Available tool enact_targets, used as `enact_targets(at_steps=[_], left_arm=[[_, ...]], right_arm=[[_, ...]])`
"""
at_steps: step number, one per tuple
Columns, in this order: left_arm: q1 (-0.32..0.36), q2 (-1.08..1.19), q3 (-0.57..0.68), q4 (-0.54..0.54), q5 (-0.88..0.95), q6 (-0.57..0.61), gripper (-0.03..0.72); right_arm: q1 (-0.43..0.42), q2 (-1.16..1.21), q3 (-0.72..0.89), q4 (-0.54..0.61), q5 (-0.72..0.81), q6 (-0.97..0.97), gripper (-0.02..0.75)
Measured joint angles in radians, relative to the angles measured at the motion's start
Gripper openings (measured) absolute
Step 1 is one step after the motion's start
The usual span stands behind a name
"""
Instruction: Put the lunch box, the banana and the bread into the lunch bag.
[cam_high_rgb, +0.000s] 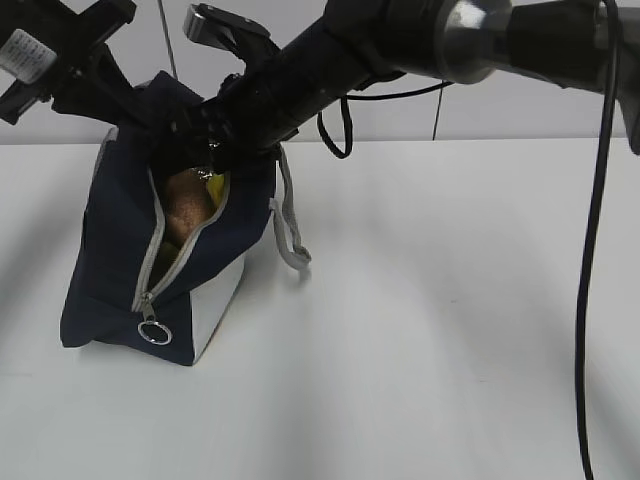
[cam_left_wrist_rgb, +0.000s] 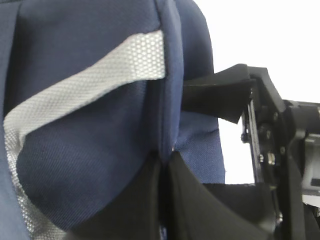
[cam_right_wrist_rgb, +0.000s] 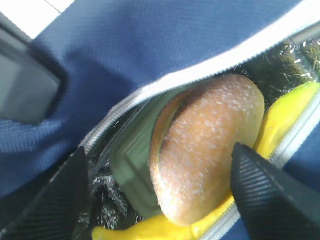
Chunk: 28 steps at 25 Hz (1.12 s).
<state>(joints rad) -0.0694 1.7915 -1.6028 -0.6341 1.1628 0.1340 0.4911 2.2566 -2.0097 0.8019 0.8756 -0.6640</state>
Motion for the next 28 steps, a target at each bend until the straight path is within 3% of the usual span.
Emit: enact_targets(at_steps=[4, 9, 16, 28], left_arm=[[0.000, 0.000, 0.000, -0.002, 0.004, 0.000, -0.002], [0.000, 0.000, 0.000, -0.003, 0.005, 0.001, -0.002], [0.000, 0.000, 0.000, -0.003, 0.005, 0.001, -0.002], [0.000, 0.000, 0.000, -0.003, 0.007, 0.013, -0.002]], right_arm=[[-0.018, 0.001, -0.086, -0.072, 0.156, 0.021, 0.652], [-0.054, 0.001, -0.210, -0.189, 0.302, 0.127, 0.551], [-0.073, 0.001, -0.244, -0.346, 0.358, 0.249, 0.434], [-0.159, 0.013, -0.218, -0.205, 0.362, 0.305, 0.390]])
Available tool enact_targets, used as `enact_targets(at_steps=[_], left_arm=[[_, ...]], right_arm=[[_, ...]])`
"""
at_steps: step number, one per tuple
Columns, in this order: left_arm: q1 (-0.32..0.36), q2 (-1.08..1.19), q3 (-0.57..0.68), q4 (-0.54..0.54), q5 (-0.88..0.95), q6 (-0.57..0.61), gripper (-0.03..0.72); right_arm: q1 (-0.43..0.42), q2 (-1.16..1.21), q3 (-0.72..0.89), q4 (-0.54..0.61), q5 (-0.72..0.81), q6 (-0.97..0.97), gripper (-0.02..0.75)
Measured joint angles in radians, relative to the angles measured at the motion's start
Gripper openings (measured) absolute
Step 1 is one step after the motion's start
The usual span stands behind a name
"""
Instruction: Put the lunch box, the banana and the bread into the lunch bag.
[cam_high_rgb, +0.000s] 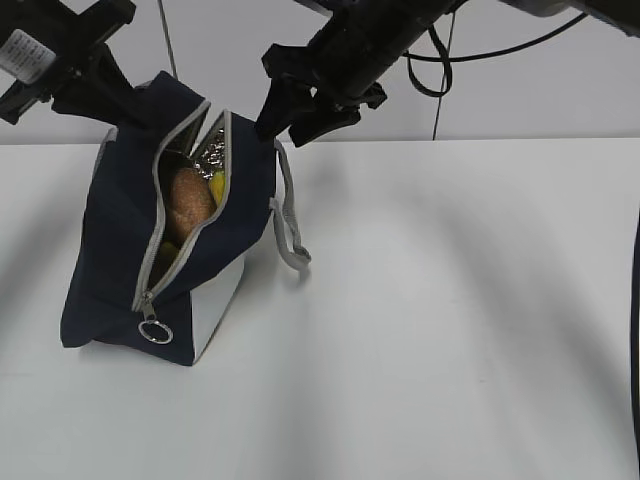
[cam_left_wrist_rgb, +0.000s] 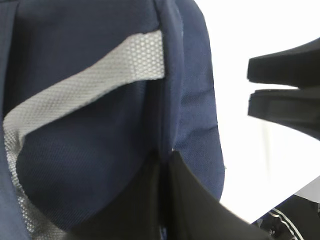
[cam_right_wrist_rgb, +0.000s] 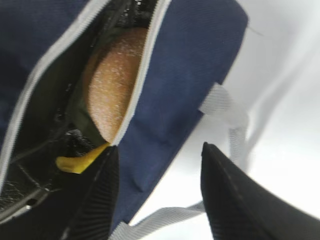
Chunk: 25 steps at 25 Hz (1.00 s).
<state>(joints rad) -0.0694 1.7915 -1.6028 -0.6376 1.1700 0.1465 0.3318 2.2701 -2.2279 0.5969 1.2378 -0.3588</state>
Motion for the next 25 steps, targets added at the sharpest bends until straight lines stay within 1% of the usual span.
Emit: enact_targets(at_steps=[3, 9, 11, 14, 20, 21, 22, 25], left_arm=[[0.000, 0.000, 0.000, 0.000, 0.000, 0.002, -0.002], [0.000, 0.000, 0.000, 0.000, 0.000, 0.004, -0.002], [0.000, 0.000, 0.000, 0.000, 0.000, 0.004, -0.002], [0.000, 0.000, 0.000, 0.000, 0.000, 0.005, -0.002], [0.000, 0.000, 0.000, 0.000, 0.000, 0.006, -0.002], [0.000, 0.000, 0.000, 0.000, 0.000, 0.006, -0.002], [0.000, 0.000, 0.000, 0.000, 0.000, 0.006, -0.002], [0.000, 0.000, 0.000, -0.001, -0.001, 0.008, -0.002]], right_arm=[[0.000, 0.028, 0.000, 0.047, 0.000, 0.000, 0.389], [0.000, 0.079, 0.002, 0.060, 0.000, 0.001, 0.384], [0.000, 0.091, 0.004, 0.084, -0.002, 0.001, 0.368], [0.000, 0.113, 0.004, 0.136, -0.003, 0.001, 0.291], [0.002, 0.118, 0.004, 0.151, -0.003, 0.002, 0.045], [0.002, 0.118, 0.004, 0.153, -0.003, 0.000, 0.018], [0.002, 0.118, 0.004, 0.153, -0.003, -0.002, 0.001], [0.002, 0.118, 0.004, 0.155, -0.003, -0.007, -0.006]])
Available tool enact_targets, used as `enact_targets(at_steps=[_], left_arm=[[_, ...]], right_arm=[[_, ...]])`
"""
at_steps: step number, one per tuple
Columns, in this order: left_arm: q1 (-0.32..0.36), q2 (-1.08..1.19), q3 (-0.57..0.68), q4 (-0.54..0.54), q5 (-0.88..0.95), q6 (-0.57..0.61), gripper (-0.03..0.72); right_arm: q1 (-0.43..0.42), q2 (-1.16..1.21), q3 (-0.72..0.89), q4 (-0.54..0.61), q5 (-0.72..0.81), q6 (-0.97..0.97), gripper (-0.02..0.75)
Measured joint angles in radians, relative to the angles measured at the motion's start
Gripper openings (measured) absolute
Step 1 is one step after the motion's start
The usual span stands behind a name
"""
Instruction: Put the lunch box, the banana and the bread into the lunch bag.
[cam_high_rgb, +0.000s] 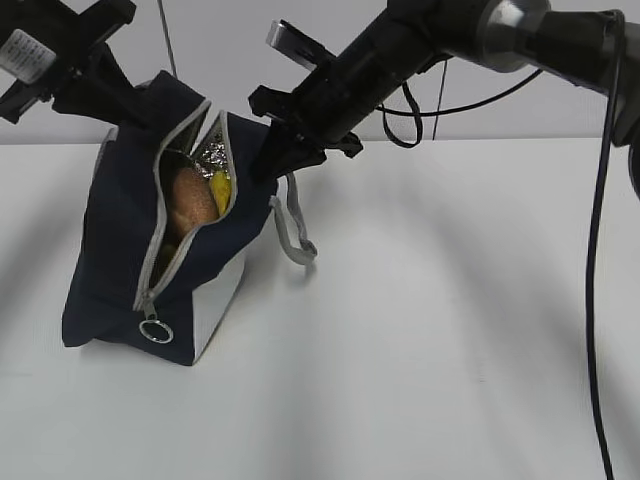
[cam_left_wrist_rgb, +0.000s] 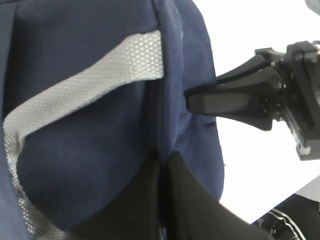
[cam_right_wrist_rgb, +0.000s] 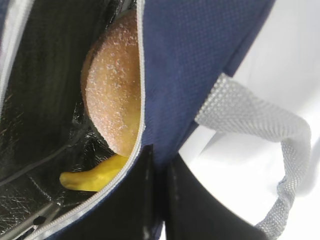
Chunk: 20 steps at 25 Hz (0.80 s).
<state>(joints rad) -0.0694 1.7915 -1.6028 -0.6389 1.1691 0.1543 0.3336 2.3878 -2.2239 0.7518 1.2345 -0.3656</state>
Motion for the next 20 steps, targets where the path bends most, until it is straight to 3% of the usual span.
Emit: enact_targets(at_steps=[8, 20], left_arm=[[-0.011, 0.002, 0.000, -0.153, -0.023, 0.081, -0.002], [-0.131, 0.025, 0.000, -0.236, -0.250, 0.089, -0.002]], right_arm=[[0.002, -0.167, 0.004, -0.169, 0.016, 0.017, -0.006], [-0.029, -0.262, 0.004, -0.309, 0.035, 0.073, -0.007]])
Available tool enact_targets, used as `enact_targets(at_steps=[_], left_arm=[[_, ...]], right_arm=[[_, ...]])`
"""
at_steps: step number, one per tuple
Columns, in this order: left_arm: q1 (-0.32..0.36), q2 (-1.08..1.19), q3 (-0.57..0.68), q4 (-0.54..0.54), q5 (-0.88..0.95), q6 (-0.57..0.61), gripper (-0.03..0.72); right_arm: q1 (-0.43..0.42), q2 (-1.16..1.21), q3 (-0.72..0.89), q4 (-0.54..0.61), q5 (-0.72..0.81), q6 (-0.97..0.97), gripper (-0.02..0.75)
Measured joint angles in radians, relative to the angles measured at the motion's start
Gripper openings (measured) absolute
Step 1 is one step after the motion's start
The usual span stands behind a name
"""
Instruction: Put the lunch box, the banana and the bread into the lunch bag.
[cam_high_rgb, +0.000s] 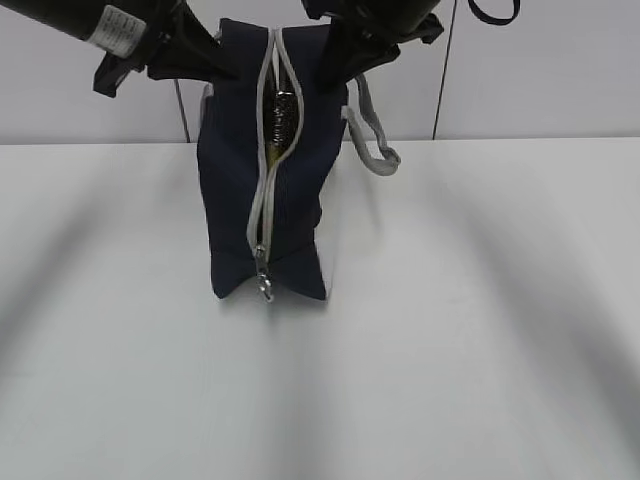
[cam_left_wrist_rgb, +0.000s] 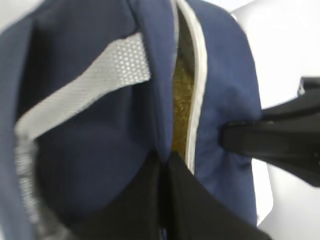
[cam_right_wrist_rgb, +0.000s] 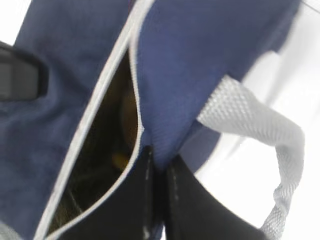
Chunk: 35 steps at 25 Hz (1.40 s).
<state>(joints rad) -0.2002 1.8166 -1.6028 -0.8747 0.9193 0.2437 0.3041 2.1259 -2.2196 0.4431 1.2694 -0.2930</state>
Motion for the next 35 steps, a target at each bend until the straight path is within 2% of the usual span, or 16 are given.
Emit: enact_targets(at_steps=[12, 28, 30, 32, 35], left_arm=[[0.000, 0.073, 0.000, -0.078, -0.043, 0.026, -0.002], [0.000, 0.154, -0.005, -0.069, -0.027, 0.029, 0.009], [0.000, 0.155, -0.005, -0.064, -0.027, 0.029, 0.042], [0.001, 0.155, -0.005, -0.062, -0.024, 0.029, 0.111], [0.018, 0.155, -0.005, -0.060, -0.014, 0.029, 0.284]], right_arm=[[-0.004, 0.022, 0.001, -0.006, 0.000, 0.003, -0.008], [-0.004, 0.092, 0.001, -0.021, -0.018, 0.043, 0.003], [-0.004, 0.092, 0.001, -0.035, -0.018, 0.054, 0.041], [-0.004, 0.092, 0.001, -0.042, -0.018, 0.058, 0.126], [-0.004, 0.090, 0.001, -0.046, -0.018, 0.063, 0.337]])
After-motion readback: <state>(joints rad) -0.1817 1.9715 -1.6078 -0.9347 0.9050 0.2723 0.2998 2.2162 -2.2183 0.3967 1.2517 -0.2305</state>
